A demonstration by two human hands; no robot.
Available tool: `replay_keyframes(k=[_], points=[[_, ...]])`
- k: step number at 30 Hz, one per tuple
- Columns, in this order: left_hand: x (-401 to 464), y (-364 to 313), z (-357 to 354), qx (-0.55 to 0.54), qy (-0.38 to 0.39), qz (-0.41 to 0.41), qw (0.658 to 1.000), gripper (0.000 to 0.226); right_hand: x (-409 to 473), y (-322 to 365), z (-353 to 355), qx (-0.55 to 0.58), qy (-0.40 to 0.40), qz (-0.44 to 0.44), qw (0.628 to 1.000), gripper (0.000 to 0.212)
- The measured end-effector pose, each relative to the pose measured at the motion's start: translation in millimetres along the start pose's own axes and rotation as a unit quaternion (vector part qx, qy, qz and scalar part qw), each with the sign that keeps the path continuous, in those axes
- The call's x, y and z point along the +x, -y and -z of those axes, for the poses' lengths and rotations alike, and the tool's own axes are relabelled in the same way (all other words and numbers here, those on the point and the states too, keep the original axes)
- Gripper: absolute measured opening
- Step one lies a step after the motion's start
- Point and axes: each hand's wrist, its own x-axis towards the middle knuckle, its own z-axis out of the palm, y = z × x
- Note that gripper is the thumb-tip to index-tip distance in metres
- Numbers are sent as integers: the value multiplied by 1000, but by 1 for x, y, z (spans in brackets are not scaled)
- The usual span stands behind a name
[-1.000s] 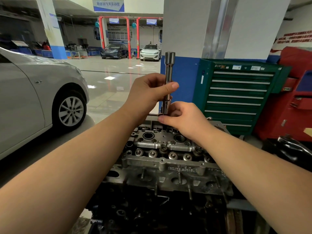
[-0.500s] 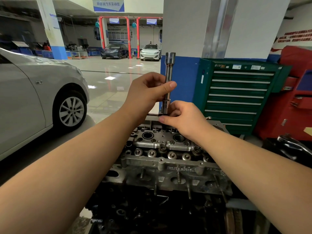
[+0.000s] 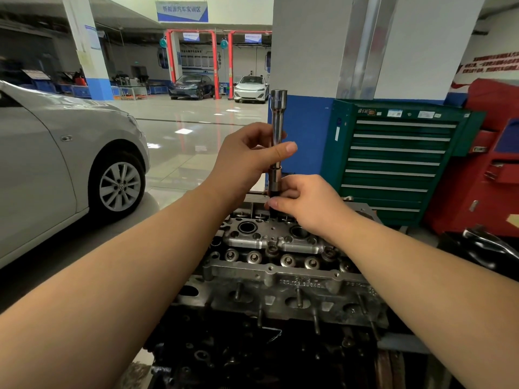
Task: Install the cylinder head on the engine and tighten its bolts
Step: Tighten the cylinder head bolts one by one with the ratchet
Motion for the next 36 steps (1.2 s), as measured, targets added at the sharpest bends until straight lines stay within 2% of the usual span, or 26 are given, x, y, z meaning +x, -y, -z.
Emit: replay_keyframes(k=[2, 6, 10, 13, 17, 19, 22, 25, 28, 31, 36], points=[[0, -1, 1, -2, 2, 3, 1000, 20, 1, -1, 0, 1, -19, -6, 1000, 17], [-1, -1, 1, -45, 27, 7, 999, 31, 0, -3, 0, -12, -49, -5, 999, 29], [-1, -1, 0, -72, 42, 23, 996, 36, -2, 0, -2, 49, -4, 14, 999, 20], [-2, -1, 0, -80, 55, 23, 995, 31, -3, -2, 1, 62, 15, 7, 998, 25], [-3, -2, -1, -59, 47, -1, 997, 36, -1, 0, 2, 29, -28, 0, 999, 17], [-2, -1, -1, -44, 25, -11, 999, 33, -1, 1, 1, 7, -48, 0, 999, 23], [0, -1, 1, -49, 23, -12, 998, 32, -2, 1, 0, 17, -35, 7, 999, 21], [-1, -1, 1, -90, 64, 6, 994, 41, -5, 1, 0, 55, 6, 9, 998, 20], [-2, -3, -2, -103, 98, 4, 990, 46, -5, 3, 2, 21, -11, 8, 1000, 22], [-1, -4, -1, -51, 61, -10, 997, 48, -5, 5, 2, 1, -26, 6, 1000, 25], [3, -1, 1, -34, 30, -14, 999, 34, -4, 4, 1, 0, -38, 6, 999, 24]])
